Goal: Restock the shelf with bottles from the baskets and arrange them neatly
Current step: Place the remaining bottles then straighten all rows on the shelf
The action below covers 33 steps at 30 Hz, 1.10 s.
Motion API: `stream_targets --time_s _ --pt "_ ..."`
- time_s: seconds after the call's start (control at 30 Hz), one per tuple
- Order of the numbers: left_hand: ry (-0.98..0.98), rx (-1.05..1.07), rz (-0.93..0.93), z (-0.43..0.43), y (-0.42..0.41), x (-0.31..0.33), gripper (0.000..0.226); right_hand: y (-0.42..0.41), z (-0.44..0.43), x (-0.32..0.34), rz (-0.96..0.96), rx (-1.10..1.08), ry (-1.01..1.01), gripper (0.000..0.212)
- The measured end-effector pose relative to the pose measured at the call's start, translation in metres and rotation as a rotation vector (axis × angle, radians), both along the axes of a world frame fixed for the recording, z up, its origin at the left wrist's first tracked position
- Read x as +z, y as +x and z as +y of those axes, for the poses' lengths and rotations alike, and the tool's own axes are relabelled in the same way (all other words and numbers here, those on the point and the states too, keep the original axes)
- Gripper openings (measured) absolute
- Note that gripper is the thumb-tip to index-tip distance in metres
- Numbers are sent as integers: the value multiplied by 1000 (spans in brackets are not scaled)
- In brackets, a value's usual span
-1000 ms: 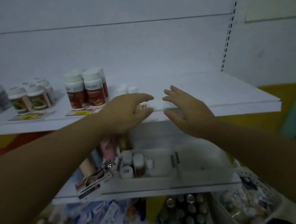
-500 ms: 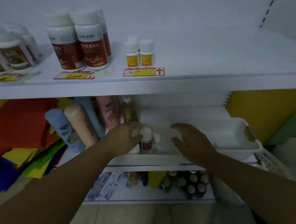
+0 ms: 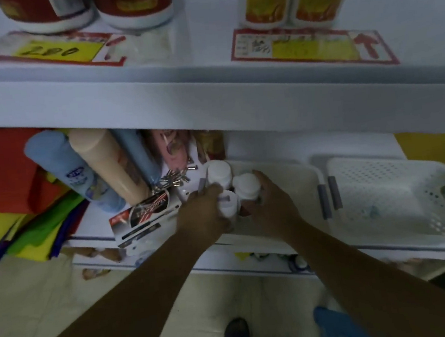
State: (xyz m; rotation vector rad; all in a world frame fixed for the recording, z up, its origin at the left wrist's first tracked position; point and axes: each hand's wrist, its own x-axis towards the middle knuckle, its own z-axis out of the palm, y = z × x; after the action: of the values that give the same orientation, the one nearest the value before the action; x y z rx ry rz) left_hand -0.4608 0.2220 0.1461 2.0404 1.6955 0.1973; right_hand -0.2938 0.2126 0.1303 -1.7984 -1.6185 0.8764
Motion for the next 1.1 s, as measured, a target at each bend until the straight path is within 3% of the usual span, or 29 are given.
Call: stream_targets --time_s 0.2,0.3,0.43,0.53,0.63,0.77,0.9,1.1 --pt "117 142 -162 -7 5 3 70 7 4 2 143 -130 4 53" --pt "179 192 -534 -19 3 32 56 15 -9 24 278 -201 59 44" --pt "-99 281 -1013 -56 -4 81 54 30 -40 69 525 -232 123 40" --pt "-366 418 -1405 -101 -6 105 48 29 -76 104 630 -81 28 21" --pt "-516 436 -1634 -150 -1 129 50 23 -123 140 757 56 -24 12" --pt "-478 488 -1730 -223 15 164 38 20 -186 188 957 117 -18 49" --pt "-325 500 -1616 -282 27 198 40 18 -229 222 1085 225 -58 47" --pt "-22 444 -1575 -338 -3 240 57 -20 -264 256 1212 364 -126 64"
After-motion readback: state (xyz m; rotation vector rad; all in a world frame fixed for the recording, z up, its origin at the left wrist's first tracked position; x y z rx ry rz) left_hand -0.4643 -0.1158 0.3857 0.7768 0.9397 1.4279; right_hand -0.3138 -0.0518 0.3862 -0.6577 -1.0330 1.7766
